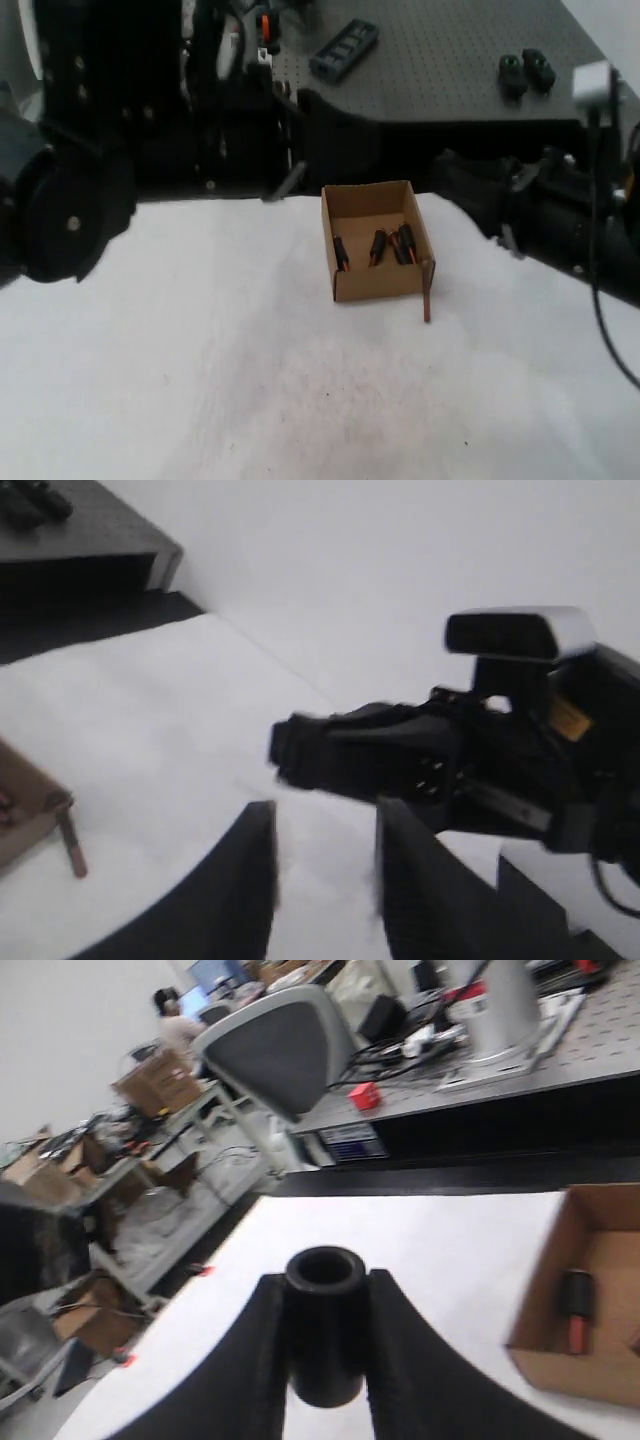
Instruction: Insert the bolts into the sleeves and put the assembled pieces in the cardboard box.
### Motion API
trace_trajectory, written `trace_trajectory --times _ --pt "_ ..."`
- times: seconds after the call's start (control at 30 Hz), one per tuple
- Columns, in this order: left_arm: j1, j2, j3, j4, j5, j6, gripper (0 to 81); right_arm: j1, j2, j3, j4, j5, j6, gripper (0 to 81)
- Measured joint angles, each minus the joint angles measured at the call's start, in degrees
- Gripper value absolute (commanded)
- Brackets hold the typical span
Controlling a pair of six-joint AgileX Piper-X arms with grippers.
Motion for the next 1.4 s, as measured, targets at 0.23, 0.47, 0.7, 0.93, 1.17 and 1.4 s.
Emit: trace_trajectory --times 0.23,0.47,0.7,0.93,1.17,1.4 --pt "-7.5 22.3 -5.4 -0.3 -13.4 -4.8 37.5 -8.5 -5.1 0.0 6.8 1.5 -2.3 2.3" --pt "-11.6 37.9 -20.1 -0.7 -19.2 -5.4 37.5 -15.7 -9.5 0.0 9.7 0.7 -2.7 2.3" --pt "-12.0 44.6 -27.3 0.6 -21.6 -5.6 37.5 -18.8 -10.6 0.0 10.0 -0.4 -2.7 2.3" --pt "-12.0 47.3 -29.9 3.0 -25.9 -3.1 37.5 -19.1 -10.6 0.0 10.1 -0.8 -2.8 2.3" --pt "-12.0 47.8 -30.1 4.1 -29.2 -1.4 37.5 -19.1 -10.6 0.0 10.1 -0.8 -2.8 2.3" --pt "-12.0 50.2 -30.7 0.4 -29.2 -1.1 32.8 -19.1 -10.6 0.0 10.1 -0.8 -2.8 2.3"
